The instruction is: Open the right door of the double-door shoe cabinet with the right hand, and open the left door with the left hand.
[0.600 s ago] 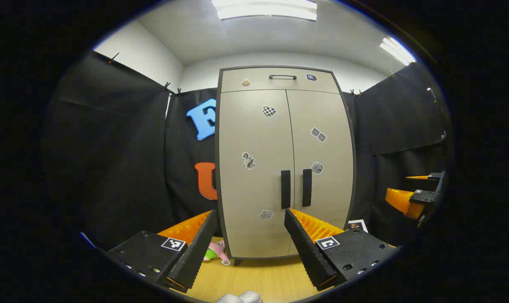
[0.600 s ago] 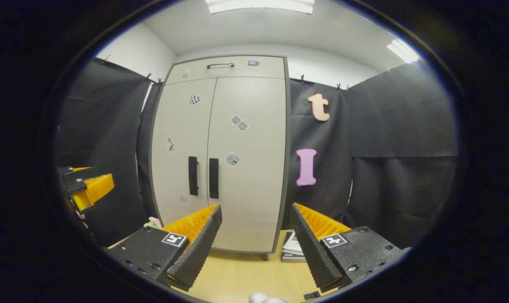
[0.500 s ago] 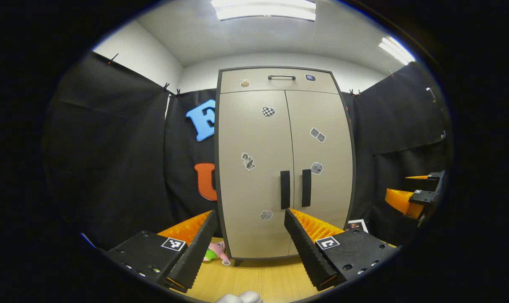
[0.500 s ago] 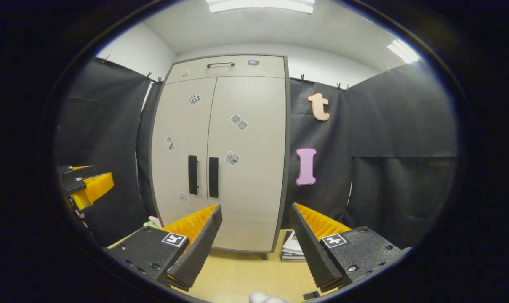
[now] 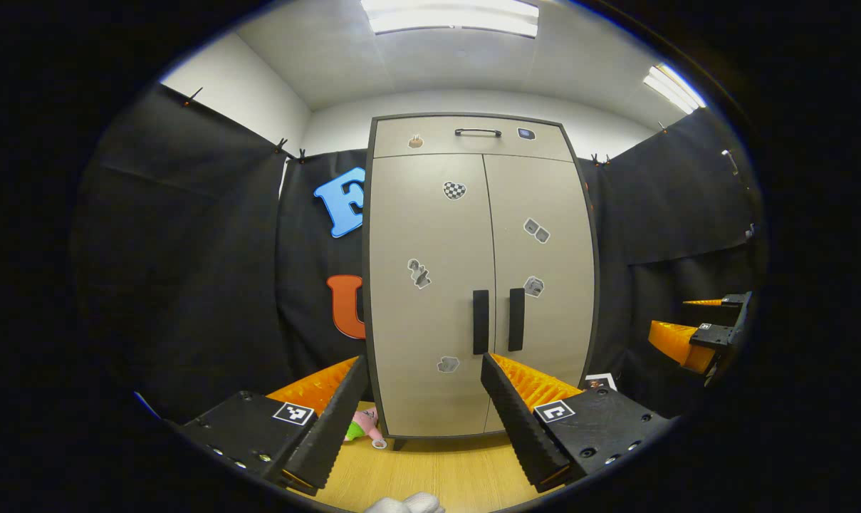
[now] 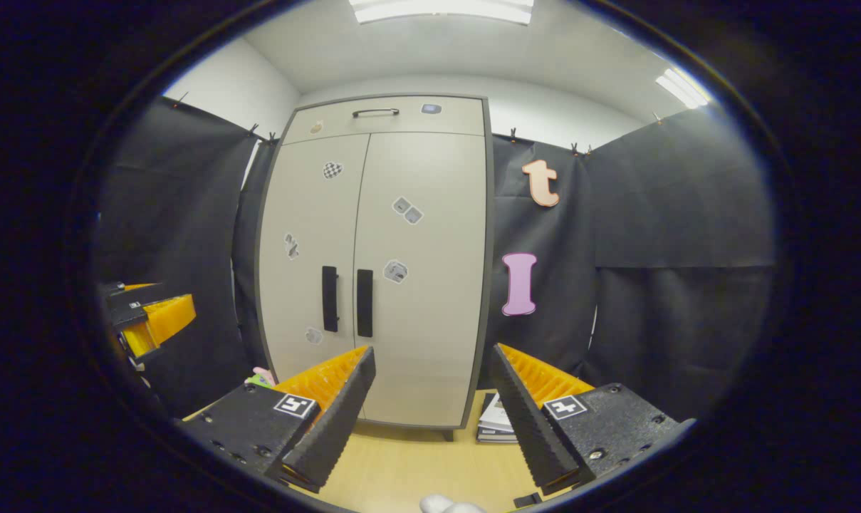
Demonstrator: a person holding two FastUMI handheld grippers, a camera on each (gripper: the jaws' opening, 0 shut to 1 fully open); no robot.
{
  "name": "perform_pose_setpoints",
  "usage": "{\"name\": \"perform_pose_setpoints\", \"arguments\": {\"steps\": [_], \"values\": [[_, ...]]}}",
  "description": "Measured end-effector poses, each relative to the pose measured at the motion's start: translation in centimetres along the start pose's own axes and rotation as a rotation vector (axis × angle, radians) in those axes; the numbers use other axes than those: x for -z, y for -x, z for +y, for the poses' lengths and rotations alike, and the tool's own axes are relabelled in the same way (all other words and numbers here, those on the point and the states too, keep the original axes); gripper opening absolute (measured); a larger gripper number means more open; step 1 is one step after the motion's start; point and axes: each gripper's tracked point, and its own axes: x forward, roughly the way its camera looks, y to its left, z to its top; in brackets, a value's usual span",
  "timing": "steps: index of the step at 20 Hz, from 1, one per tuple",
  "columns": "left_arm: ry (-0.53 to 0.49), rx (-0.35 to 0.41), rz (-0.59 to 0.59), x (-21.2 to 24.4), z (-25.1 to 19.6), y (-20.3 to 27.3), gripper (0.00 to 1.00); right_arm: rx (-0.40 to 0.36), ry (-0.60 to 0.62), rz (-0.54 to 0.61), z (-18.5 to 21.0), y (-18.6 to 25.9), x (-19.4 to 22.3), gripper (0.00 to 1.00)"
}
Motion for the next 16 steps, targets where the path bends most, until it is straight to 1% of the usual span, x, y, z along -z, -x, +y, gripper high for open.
{"name": "perform_pose_setpoints", "arguments": {"steps": [6,9,13,16], "values": [[-0.013,-0.009,0.005,0.3,0.2,0.0,0.96,-0.006,0.017,-0.002,0.5,-0.1,0.0,1.00],[-0.009,-0.020,0.010,1.0,0.8,0.2,0.96,-0.020,0.024,-0.001,1.2,-0.7,0.1,1.00],[-0.009,-0.031,0.037,2.0,1.5,1.1,0.96,-0.036,0.011,0.008,2.7,-2.7,0.7,1.00],[-0.009,-0.050,0.047,2.5,2.3,1.6,0.96,-0.034,0.012,0.014,4.0,-5.3,1.0,1.00]]}}
